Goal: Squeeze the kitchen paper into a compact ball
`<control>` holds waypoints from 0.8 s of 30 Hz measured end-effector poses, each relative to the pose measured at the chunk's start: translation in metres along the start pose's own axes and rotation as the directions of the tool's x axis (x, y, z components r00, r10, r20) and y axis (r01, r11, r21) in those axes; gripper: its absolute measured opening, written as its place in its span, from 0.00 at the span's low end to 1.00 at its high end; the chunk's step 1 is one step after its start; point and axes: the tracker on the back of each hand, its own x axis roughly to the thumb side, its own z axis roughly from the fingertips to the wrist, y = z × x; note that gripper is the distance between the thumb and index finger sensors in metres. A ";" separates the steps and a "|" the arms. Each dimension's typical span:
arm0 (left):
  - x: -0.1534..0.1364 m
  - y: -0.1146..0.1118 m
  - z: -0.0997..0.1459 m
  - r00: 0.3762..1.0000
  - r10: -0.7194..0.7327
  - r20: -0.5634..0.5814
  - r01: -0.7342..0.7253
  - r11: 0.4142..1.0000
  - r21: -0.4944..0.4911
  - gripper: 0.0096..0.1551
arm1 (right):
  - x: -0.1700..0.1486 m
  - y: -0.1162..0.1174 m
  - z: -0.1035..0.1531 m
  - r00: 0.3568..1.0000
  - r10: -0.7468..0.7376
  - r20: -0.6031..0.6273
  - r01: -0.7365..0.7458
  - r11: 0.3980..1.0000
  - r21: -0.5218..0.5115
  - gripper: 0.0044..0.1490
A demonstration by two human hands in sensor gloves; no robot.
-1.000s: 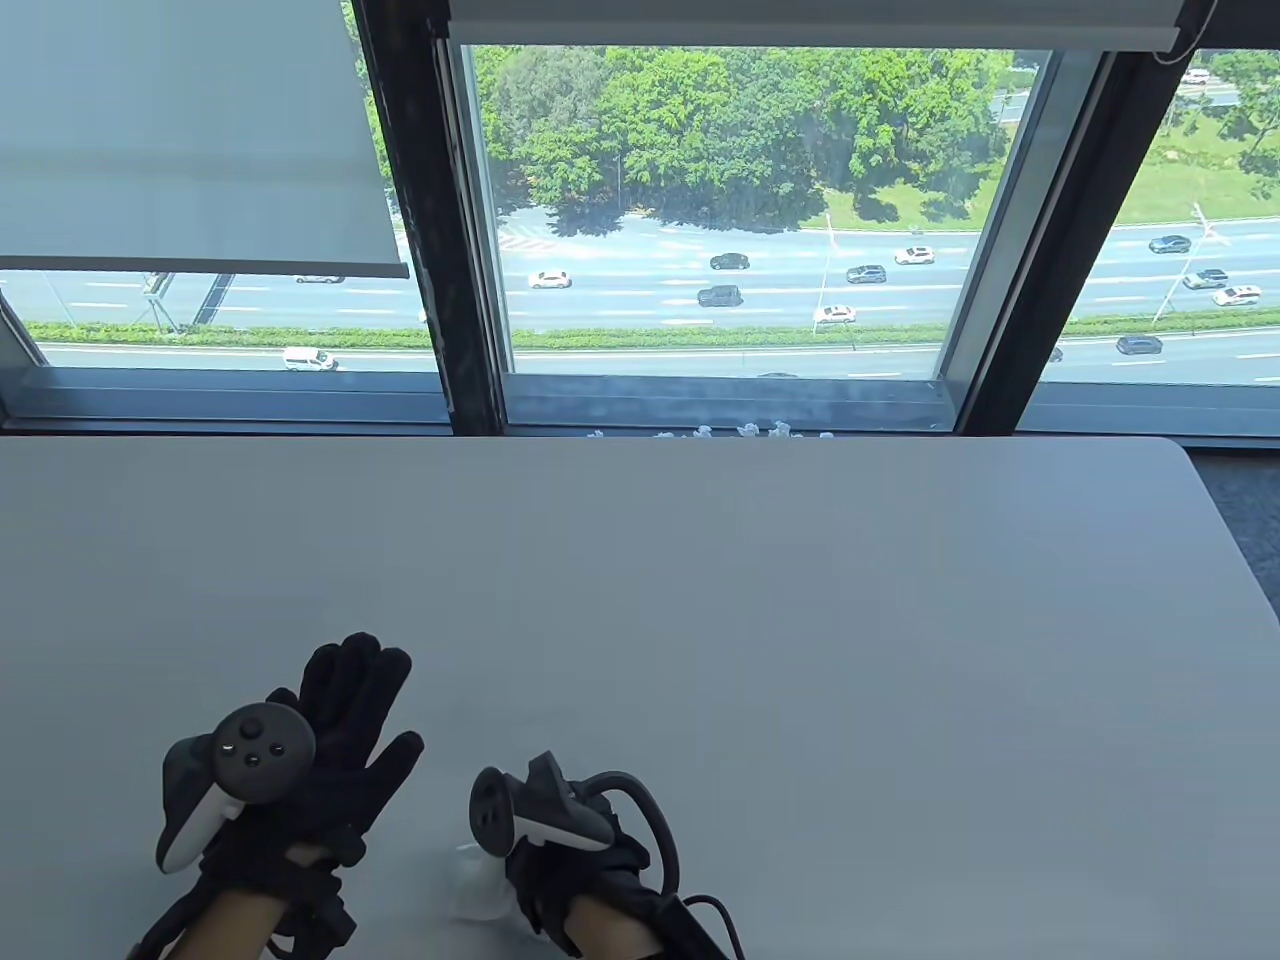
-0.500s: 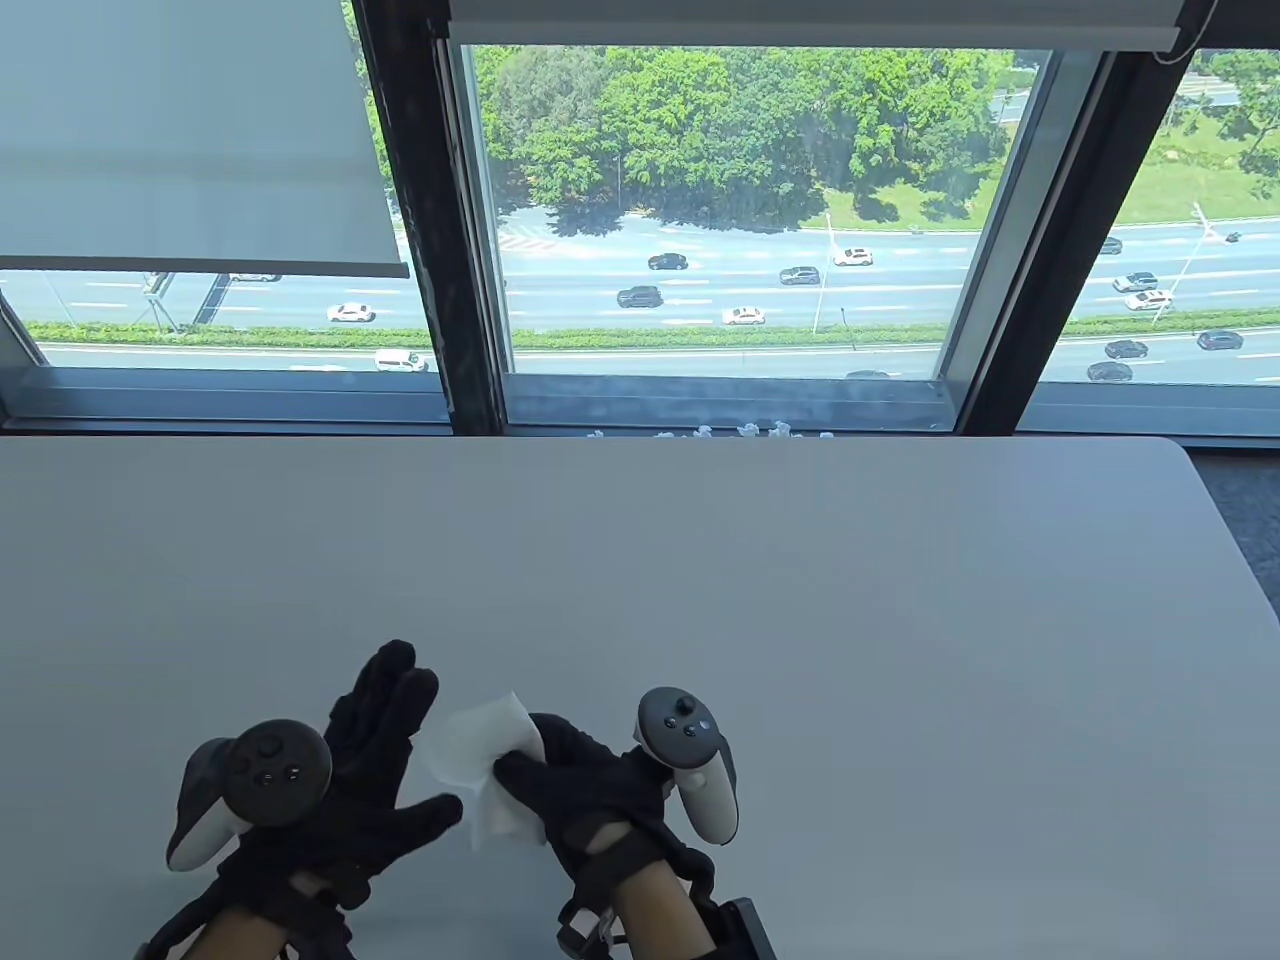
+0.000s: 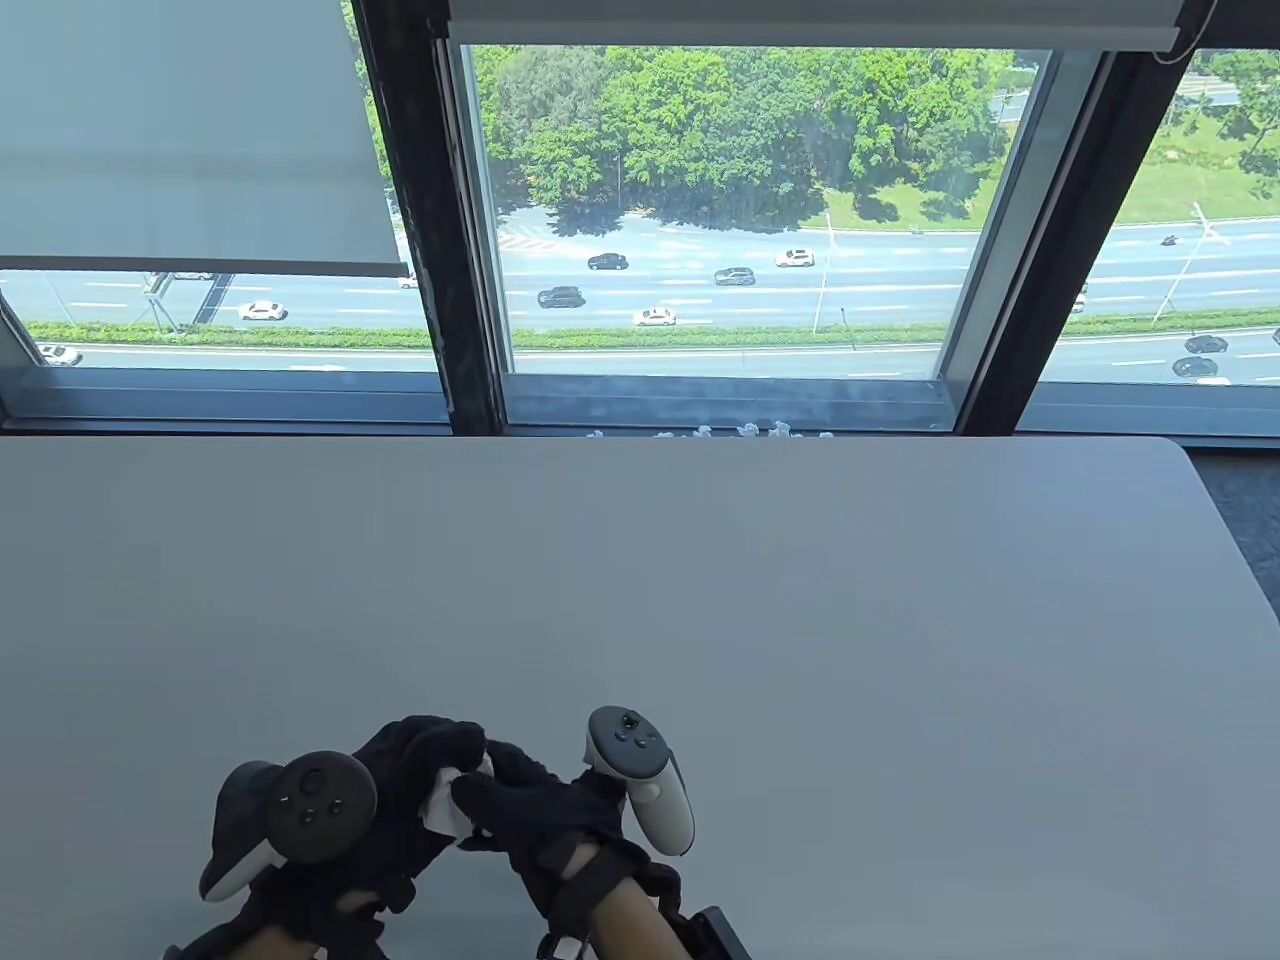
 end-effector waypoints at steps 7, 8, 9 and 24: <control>0.009 0.002 0.003 0.994 -0.109 -0.010 0.110 0.991 0.077 0.27 | 0.004 0.005 0.006 0.994 0.104 -0.026 -0.107 0.985 -0.132 0.68; 0.012 0.000 0.004 0.991 -0.134 -0.007 0.134 0.988 0.079 0.27 | 0.003 0.005 0.006 0.994 0.107 -0.034 -0.111 0.985 -0.130 0.66; 0.014 -0.002 0.004 0.986 -0.168 -0.008 0.168 0.982 0.083 0.27 | 0.002 0.005 0.006 0.990 0.126 -0.061 -0.134 0.978 -0.159 0.61; 0.019 -0.012 0.008 0.986 -0.115 0.122 0.117 0.993 -0.015 0.70 | 0.001 -0.028 0.020 0.995 0.047 -0.088 -0.076 0.929 -0.362 0.25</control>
